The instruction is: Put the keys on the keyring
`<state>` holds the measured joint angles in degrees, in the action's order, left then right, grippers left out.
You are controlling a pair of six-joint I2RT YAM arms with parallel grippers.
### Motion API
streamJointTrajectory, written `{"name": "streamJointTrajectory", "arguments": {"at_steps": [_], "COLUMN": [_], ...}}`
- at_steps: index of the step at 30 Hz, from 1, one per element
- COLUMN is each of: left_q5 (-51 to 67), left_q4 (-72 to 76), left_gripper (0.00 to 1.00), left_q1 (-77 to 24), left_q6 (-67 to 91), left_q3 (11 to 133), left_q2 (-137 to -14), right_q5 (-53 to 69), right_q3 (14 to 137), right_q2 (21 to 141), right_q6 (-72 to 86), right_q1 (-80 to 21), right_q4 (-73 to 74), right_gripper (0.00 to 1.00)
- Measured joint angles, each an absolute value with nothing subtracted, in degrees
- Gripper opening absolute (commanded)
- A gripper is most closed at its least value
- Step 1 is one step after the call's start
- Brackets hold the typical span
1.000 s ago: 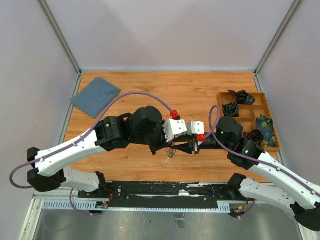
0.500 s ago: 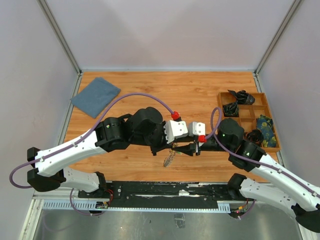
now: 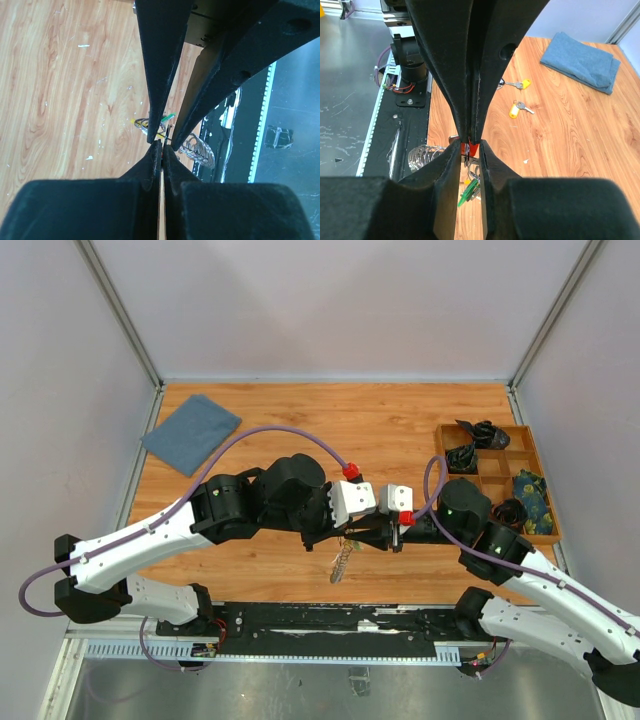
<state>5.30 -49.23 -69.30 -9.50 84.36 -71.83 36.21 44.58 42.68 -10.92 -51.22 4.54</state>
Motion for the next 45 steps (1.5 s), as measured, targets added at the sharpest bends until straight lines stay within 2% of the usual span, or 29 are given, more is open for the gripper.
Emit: {"name": "streamJointTrajectory", "arguments": {"at_steps": [1, 4, 12, 24, 31, 45], "left_q5": [5.3, 5.3, 5.3, 5.3, 5.2, 5.2], "left_q4": [-49.2, -49.3, -49.3, -49.3, -49.3, -49.3], "left_gripper": [0.01, 0.00, 0.01, 0.00, 0.01, 0.01], "left_q1": [-69.3, -69.3, -69.3, -69.3, -69.3, -69.3], "left_q6": [-9.5, -9.7, -9.7, -9.9, -10.1, -10.1], "left_q3": [84.4, 84.4, 84.1, 84.1, 84.1, 84.1], "left_q2": [-71.8, -71.8, -71.8, -71.8, -71.8, -71.8], "right_q5": [36.2, 36.1, 35.7, 35.7, 35.7, 35.8], "right_q3": [44.6, 44.6, 44.6, 44.6, 44.4, 44.4], "right_q2": [42.7, 42.6, 41.8, 41.9, 41.8, 42.2], "right_q6": [-10.9, -10.7, -10.7, -10.7, -10.7, -10.7], "right_q1": [-51.2, -51.2, -51.2, -51.2, -51.2, -51.2], "right_q4": [4.6, 4.6, 4.6, 4.8, 5.2, 6.0], "right_gripper": [0.29, 0.33, 0.28, 0.30, 0.18, 0.08]}}
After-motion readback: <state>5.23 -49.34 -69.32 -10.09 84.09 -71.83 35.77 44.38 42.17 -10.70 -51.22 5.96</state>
